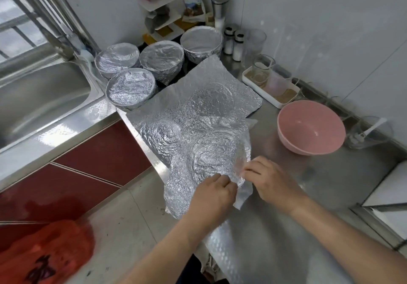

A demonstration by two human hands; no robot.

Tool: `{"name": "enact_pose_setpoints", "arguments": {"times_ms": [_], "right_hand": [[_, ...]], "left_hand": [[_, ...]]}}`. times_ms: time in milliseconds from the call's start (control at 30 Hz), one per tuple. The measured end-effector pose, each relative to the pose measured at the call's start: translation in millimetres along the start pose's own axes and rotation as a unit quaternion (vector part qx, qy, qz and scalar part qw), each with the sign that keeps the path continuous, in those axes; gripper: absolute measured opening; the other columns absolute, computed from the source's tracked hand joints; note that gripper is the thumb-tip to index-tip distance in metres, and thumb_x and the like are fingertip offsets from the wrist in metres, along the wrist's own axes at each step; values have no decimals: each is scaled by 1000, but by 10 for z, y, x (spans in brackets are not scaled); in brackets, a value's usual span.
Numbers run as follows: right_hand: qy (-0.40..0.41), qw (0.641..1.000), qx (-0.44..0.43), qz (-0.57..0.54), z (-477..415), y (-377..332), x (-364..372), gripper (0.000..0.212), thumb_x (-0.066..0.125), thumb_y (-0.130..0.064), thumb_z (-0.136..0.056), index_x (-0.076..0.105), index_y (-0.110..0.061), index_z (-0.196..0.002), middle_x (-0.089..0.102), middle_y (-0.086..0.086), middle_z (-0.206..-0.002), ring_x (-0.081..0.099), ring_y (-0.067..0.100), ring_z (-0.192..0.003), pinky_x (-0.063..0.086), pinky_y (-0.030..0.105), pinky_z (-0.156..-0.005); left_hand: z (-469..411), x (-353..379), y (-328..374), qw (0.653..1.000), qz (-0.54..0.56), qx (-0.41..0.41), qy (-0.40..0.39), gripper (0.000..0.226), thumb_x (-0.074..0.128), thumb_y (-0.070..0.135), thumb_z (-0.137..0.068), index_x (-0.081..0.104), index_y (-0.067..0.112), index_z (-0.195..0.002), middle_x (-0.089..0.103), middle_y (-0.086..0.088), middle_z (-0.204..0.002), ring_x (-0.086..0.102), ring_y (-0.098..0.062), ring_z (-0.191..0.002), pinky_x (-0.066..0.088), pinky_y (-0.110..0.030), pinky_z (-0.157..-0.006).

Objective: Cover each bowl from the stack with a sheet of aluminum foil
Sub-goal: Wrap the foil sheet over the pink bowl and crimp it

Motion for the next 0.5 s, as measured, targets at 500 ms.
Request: {"name": "enact_pose_setpoints", "arguments": {"times_ms": [500], "right_hand": [[-5,999,14,-52,49,-316,45,10,76,-13,-79,66,-15,-82,60,-2,-89,54,19,-84,49,30,-73]], "left_hand": [[174,-153,-280,995,80,10,50,34,49,44,-96,75,23,-88,62,10,-83,52,-15,-79,48,-29,-64]]}}
Point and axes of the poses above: each hand's wrist, its own z-axis away from the middle knuckle, its own x-axis out of the palm, y = z × x, the point moved 1 cm from there along -z, towards the middle knuckle
